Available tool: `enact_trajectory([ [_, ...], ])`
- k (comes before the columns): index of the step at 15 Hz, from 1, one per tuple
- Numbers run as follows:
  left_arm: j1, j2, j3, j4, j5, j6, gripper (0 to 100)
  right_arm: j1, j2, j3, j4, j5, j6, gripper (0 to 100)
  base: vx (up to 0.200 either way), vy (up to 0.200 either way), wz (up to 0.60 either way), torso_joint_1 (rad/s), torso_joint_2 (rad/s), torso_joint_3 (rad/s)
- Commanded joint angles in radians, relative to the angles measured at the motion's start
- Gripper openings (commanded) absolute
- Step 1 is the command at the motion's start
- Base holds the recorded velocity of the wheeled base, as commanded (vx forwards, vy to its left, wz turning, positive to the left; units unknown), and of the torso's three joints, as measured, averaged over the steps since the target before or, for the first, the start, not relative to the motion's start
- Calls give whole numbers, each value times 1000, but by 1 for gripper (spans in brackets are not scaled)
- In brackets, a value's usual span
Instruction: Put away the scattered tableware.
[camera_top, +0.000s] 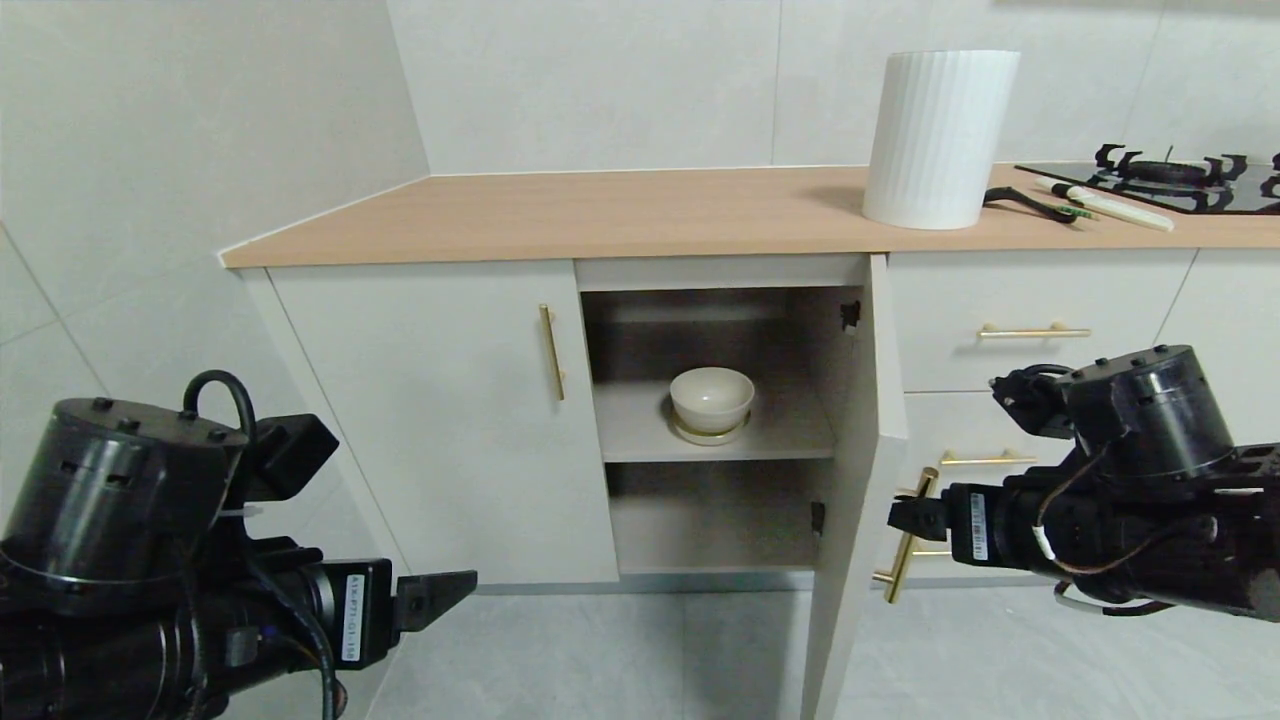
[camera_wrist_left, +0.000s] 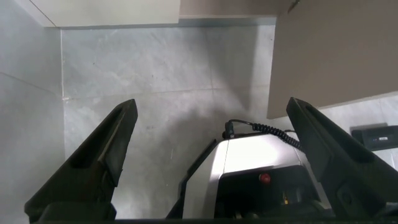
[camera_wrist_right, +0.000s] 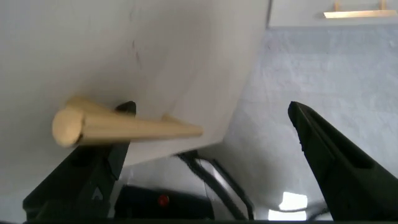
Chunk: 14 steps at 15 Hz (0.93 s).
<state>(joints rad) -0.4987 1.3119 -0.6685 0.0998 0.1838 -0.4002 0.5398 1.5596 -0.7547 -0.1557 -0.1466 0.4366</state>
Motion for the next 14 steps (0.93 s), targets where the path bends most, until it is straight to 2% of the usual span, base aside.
enact_trajectory([
  [1, 0, 0, 1, 0, 0, 0, 100, 31, 76, 0, -48, -4, -2, 100, 0, 0, 0, 0, 0, 0],
  [3, 0, 0, 0, 0, 0, 0, 100, 43, 89, -3, -67, -4, -4, 100, 0, 0, 0, 0, 0, 0],
  [9, 0, 3, 1, 0, 2, 0, 100, 124, 220, -181, -85, 2, -50, 100, 0, 0, 0, 0, 0, 0],
  [14, 0, 4, 1, 0, 2, 0, 100, 134, 335, -307, -87, 4, -76, 100, 0, 0, 0, 0, 0, 0],
])
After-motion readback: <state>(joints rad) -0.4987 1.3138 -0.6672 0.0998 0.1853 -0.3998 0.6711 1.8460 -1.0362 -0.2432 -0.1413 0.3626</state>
